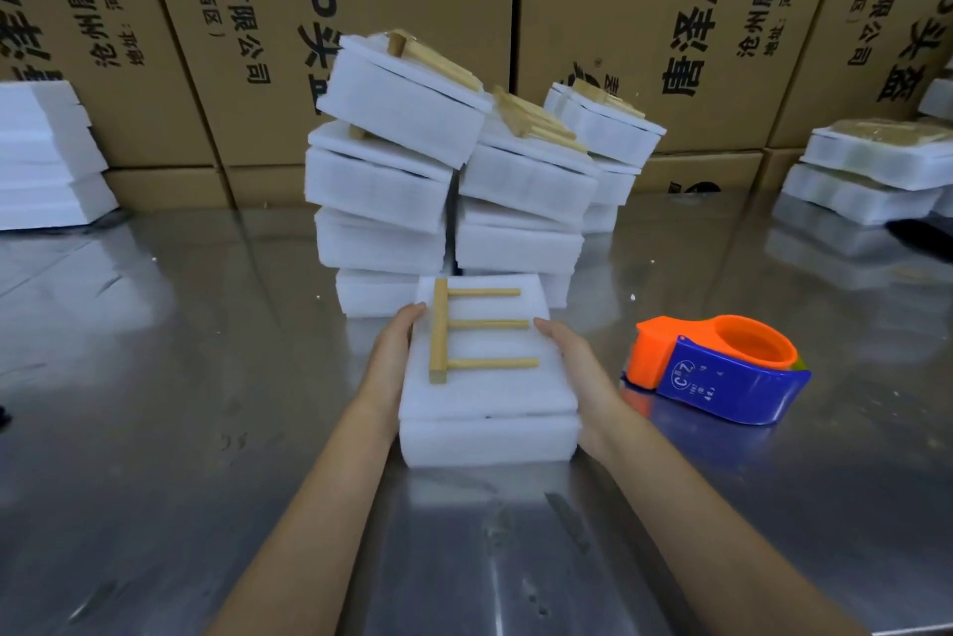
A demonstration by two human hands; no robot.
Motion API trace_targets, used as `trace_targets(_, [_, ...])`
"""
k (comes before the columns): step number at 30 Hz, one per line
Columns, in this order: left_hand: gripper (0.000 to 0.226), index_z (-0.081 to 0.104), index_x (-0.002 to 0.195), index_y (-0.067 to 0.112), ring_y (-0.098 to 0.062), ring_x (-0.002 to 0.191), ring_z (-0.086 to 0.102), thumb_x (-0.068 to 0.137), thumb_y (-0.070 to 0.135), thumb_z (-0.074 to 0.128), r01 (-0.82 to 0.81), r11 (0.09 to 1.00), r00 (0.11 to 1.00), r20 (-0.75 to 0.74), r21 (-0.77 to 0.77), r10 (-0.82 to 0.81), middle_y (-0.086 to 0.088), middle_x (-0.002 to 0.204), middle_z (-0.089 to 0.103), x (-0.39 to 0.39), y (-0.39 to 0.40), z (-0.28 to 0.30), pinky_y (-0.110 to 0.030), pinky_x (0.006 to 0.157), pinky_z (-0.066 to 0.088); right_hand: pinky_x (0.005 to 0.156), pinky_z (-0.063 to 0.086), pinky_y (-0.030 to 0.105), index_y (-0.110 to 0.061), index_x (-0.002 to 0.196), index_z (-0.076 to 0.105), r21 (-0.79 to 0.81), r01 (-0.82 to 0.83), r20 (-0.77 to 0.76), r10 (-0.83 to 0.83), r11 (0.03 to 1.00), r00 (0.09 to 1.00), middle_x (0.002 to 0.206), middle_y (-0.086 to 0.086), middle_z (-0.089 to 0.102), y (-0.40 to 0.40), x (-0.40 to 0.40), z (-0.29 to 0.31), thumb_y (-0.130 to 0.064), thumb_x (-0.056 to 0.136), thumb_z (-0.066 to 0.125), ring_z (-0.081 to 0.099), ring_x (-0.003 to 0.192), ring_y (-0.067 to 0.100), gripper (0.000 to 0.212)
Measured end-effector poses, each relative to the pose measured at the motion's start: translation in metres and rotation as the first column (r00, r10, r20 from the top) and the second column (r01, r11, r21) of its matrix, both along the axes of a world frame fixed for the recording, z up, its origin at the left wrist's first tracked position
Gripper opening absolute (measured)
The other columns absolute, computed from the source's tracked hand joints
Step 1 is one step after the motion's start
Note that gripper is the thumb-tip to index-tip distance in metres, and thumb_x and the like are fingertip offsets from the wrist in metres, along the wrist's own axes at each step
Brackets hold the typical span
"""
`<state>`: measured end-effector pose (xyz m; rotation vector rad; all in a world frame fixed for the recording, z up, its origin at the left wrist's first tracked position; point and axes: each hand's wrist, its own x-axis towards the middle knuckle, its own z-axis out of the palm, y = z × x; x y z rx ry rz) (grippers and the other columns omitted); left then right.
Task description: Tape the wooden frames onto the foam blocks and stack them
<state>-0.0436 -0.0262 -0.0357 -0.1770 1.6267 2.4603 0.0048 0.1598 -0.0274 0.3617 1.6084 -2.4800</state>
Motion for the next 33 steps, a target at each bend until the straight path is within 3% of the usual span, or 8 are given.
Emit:
trace_targets(4, [0.056, 0.044, 0.15, 0.024, -0.014, 0.117, 0.061, 0.097, 0.038, 0.058, -0.088, 0.994, 0.996, -0.032, -0.062, 0.086, 0.004, 0.143, 0.055, -0.014, 0.006, -0.009, -0.029, 0.089, 0.051, 0.079, 0.059, 0.039, -0.017, 0.092, 0.081, 0.025, -0.017, 0.024, 0.017, 1.0, 1.0, 0.101, 0.012, 0.076, 0.01, -0.025, -0.006, -0.037, 0.091, 0.059, 0.074, 0.087, 0.028, 0.03])
trace_targets(7, [0.059, 0.042, 0.151, 0.02, 0.004, 0.103, 0.059, 0.097, 0.037, 0.06, -0.145, 0.986, 0.987, -0.086, -0.087, 0.138, 0.009, 0.146, 0.05, -0.016, 0.006, -0.013, -0.014, 0.074, 0.048, 0.067, 0.06, 0.034, -0.017, 0.09, 0.08, -0.009, -0.019, 0.024, 0.019, 1.0, 1.0, 0.096, 0.013, 0.076, 0.013, -0.033, -0.011, -0.033, 0.088, 0.06, 0.074, 0.081, 0.028, 0.026])
trace_targets(9, [0.058, 0.043, 0.15, 0.02, 0.001, 0.106, 0.059, 0.097, 0.036, 0.06, -0.139, 0.987, 0.987, -0.088, -0.08, 0.132, 0.008, 0.147, 0.05, -0.019, 0.006, -0.015, -0.013, 0.074, 0.046, 0.067, 0.056, 0.032, -0.017, 0.097, 0.077, 0.044, 0.034, 0.026, -0.035, 0.998, 0.999, 0.092, 0.01, 0.076, 0.011, -0.037, -0.014, -0.035, 0.086, 0.064, 0.073, 0.078, 0.026, 0.025])
trace_targets(13, [0.057, 0.047, 0.148, 0.023, -0.004, 0.117, 0.056, 0.095, 0.038, 0.063, -0.135, 0.986, 0.985, -0.121, -0.092, 0.124, 0.008, 0.146, 0.052, -0.018, 0.004, -0.015, -0.012, 0.075, 0.044, 0.054, 0.054, 0.022, -0.024, 0.089, 0.078, 0.202, 0.136, -0.058, -0.127, 0.97, 0.99, 0.08, -0.007, 0.077, 0.015, -0.045, -0.016, -0.039, 0.084, 0.073, 0.074, 0.072, 0.012, 0.017])
trace_targets(19, [0.062, 0.054, 0.14, 0.037, -0.009, 0.12, 0.062, 0.083, 0.054, 0.072, 0.013, 0.998, 0.989, -0.146, -0.069, -0.023, 0.012, 0.137, 0.061, -0.01, 0.002, -0.014, -0.031, 0.098, 0.051, 0.058, 0.057, 0.027, -0.024, 0.098, 0.077, 0.142, 0.027, -0.118, -0.01, 0.99, 0.993, 0.099, 0.006, 0.077, 0.019, -0.043, -0.018, -0.028, 0.091, 0.068, 0.075, 0.086, 0.023, 0.012])
trace_targets(28, [0.038, 0.068, 0.115, 0.049, 0.0, 0.101, 0.069, 0.079, 0.045, 0.078, 0.033, 0.998, 0.989, -0.145, -0.06, -0.042, 0.025, 0.111, 0.071, -0.01, 0.003, -0.013, -0.016, 0.069, 0.056, 0.068, 0.058, 0.032, -0.022, 0.11, 0.072, 0.132, 0.03, -0.111, -0.015, 0.991, 0.994, 0.105, 0.007, 0.076, 0.019, -0.043, -0.021, -0.035, 0.089, 0.071, 0.074, 0.094, 0.026, 0.024])
trace_targets(31, [0.086, 0.048, 0.143, 0.042, -0.01, 0.125, 0.058, 0.065, 0.059, 0.081, -0.017, 0.998, 0.998, -0.06, -0.064, 0.013, 0.02, 0.135, 0.06, -0.013, 0.004, -0.013, -0.032, 0.097, 0.052, 0.069, 0.057, 0.03, -0.022, 0.113, 0.071, 0.111, 0.101, -0.125, -0.087, 0.989, 0.988, 0.103, 0.004, 0.076, 0.016, -0.038, -0.021, -0.035, 0.086, 0.074, 0.074, 0.094, 0.022, 0.03])
trace_targets(33, [0.087, 0.048, 0.146, 0.034, -0.025, 0.136, 0.049, 0.067, 0.059, 0.077, -0.007, 0.999, 1.0, 0.003, 0.033, 0.007, 0.002, 0.149, 0.05, -0.013, 0.005, -0.017, -0.049, 0.113, 0.037, 0.078, 0.055, 0.033, -0.021, 0.115, 0.072, 0.068, 0.177, -0.13, -0.168, 0.982, 0.977, 0.106, 0.005, 0.076, 0.015, -0.031, -0.025, -0.032, 0.086, 0.073, 0.073, 0.097, 0.022, 0.03])
